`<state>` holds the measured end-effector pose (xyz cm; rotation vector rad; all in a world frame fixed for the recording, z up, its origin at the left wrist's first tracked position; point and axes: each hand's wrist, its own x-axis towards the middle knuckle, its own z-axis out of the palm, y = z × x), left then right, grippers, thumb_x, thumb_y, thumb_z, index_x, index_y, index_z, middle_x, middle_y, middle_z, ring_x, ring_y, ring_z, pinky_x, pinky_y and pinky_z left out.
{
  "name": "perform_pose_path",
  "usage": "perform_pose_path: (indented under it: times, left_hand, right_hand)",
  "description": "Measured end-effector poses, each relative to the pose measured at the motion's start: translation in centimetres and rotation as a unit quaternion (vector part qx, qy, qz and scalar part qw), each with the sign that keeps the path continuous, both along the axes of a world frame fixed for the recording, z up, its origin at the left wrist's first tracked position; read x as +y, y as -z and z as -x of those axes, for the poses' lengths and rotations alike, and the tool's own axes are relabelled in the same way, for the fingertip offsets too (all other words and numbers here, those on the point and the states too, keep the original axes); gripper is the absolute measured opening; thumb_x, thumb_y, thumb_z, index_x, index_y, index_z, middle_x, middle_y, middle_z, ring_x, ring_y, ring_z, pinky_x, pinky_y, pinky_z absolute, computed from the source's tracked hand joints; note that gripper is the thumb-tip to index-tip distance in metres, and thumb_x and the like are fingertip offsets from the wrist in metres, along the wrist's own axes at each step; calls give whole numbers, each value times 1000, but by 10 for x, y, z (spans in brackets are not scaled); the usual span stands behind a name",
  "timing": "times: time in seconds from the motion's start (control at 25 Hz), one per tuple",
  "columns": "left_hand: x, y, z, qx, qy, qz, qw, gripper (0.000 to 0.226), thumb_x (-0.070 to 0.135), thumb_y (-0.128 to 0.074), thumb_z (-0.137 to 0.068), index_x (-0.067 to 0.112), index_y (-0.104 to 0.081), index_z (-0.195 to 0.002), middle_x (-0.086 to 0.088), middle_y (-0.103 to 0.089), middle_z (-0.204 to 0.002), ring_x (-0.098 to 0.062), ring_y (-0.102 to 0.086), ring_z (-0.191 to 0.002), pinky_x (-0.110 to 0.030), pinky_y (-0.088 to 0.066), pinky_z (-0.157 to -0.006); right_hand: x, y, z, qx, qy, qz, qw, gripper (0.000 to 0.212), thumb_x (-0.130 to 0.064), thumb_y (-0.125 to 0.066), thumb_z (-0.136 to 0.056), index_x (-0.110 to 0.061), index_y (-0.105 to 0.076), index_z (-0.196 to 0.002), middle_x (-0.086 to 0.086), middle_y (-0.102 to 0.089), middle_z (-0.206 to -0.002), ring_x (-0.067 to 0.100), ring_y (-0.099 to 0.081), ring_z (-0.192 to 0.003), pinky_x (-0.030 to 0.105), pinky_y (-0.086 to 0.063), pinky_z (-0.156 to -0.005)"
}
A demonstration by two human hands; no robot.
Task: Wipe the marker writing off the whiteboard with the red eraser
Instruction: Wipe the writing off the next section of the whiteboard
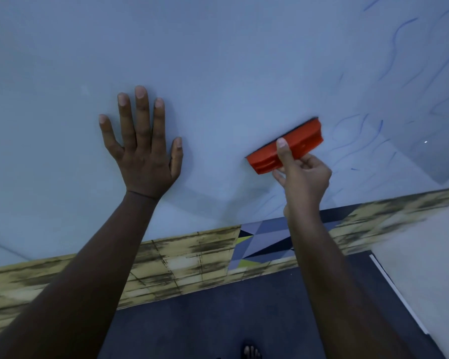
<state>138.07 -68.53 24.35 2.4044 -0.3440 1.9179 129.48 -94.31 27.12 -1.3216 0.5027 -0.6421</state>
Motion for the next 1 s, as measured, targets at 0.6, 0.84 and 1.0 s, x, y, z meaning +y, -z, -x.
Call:
perform_pose_path:
  times: [0.6,0.84,1.0]
  left_hand:
    - [2,20,-1,-2,9,-25,1000,81,40,-53,-105,12,-13,-169,-18,-26,-166,-27,6,-165,-55,0,-130]
    - [2,23,0,-8,16,-33,999,80,41,-57,-103,12,-19,-168,-16,-30,-166,-27,2,-165,-54,-1,-130]
    - [4,27,2,-2,27,-40,999,79,41,-57,-103,12,-23,-168,-14,-31,-167,-27,-1,-165,-54,-2,-130]
  right_hand:
    - [21,190,9,217,-50,-228,948,34,-30,-73,-96,0,-64,-111,24,-71,-117,37,-72,-105,41,-59,-92]
    - [42,75,8,17,35,-8,999,27,-45,-72,-95,-21,-75,-107,7,-78,-98,19,-77,-94,29,-63,-70]
    - [64,37,3,-1,58,107,993,12,-49,-65,-99,-40,-66,-107,-2,-72,-95,9,-74,-86,35,-64,-74]
